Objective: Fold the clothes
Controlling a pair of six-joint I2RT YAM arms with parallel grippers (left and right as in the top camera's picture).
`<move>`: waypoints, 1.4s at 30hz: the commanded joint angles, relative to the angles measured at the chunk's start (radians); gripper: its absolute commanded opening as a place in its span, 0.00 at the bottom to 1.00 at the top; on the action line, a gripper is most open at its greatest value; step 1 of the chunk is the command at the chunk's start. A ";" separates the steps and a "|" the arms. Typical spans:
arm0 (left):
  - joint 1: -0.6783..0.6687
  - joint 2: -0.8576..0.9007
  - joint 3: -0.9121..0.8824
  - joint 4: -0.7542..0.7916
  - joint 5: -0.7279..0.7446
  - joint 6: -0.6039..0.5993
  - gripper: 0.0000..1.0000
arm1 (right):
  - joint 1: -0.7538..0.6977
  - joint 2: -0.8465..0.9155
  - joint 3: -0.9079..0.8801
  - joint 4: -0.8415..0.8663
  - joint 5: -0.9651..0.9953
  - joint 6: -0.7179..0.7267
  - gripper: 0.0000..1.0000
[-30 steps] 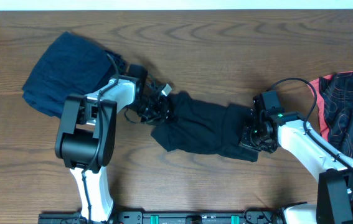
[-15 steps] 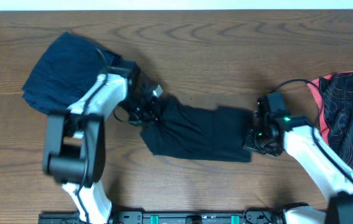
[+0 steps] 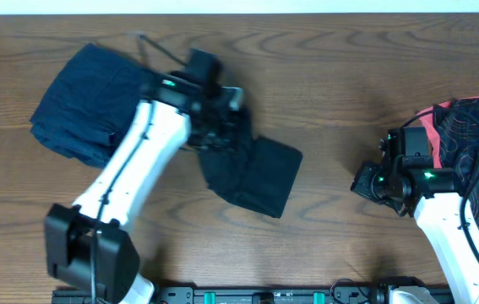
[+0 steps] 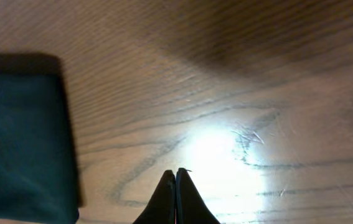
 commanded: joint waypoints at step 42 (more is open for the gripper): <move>-0.109 0.045 0.198 -0.183 -0.303 -0.214 0.77 | 0.350 0.163 -0.001 0.402 -0.296 -0.162 0.61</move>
